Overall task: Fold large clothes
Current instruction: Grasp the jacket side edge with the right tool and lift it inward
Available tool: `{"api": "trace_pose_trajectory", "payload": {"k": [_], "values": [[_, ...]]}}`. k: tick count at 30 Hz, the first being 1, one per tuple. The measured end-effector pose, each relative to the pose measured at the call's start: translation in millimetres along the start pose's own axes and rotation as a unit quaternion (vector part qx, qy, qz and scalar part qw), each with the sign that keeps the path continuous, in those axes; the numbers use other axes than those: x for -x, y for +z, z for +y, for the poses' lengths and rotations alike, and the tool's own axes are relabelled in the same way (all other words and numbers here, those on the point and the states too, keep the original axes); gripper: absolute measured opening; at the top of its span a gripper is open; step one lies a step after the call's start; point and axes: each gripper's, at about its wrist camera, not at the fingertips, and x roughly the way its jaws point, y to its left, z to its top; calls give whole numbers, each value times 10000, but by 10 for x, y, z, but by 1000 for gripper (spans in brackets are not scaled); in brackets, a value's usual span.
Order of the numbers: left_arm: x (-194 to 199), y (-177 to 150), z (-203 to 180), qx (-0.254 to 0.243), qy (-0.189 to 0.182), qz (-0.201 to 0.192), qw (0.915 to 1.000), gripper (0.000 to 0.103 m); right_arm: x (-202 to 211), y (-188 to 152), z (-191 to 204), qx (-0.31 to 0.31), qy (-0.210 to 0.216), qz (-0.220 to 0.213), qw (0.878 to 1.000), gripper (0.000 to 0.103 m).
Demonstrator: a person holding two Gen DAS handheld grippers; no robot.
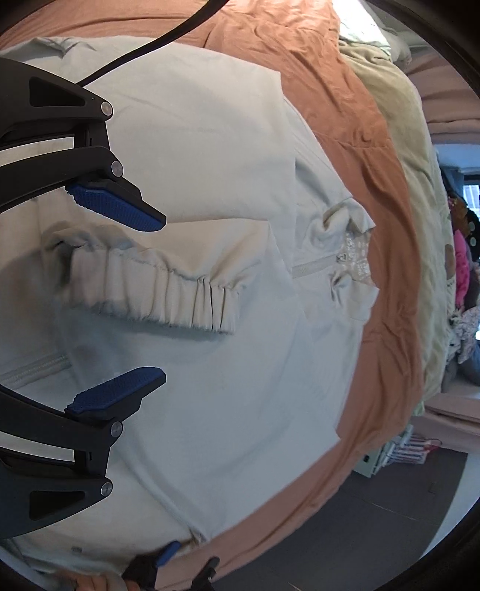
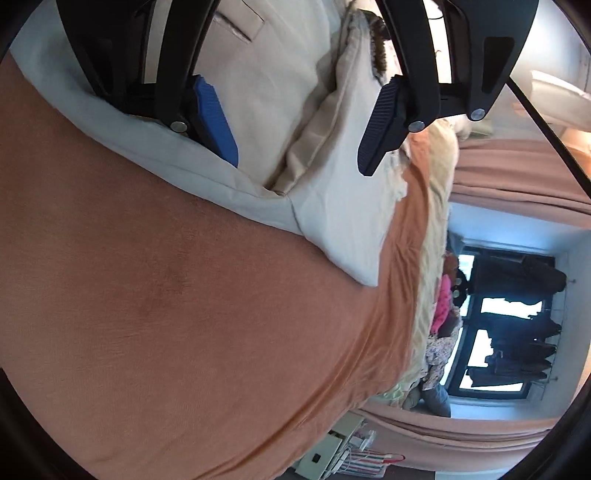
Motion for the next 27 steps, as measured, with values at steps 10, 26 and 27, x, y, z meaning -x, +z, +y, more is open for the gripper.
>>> {"api": "trace_pose_trajectory", "payload": {"k": [10,26,27], "values": [[-135,-31,227,-202,536,178,9982,77,-255,20,-54,182,-10,104,9998,40],[291,-156,1181,908,714,-38,9933,77,-267,23,170,430,-17,104,9990,40],[215,-177,1178,915,672,53,9935,77,-285,19,184,489,-21,103,9987,40]]}}
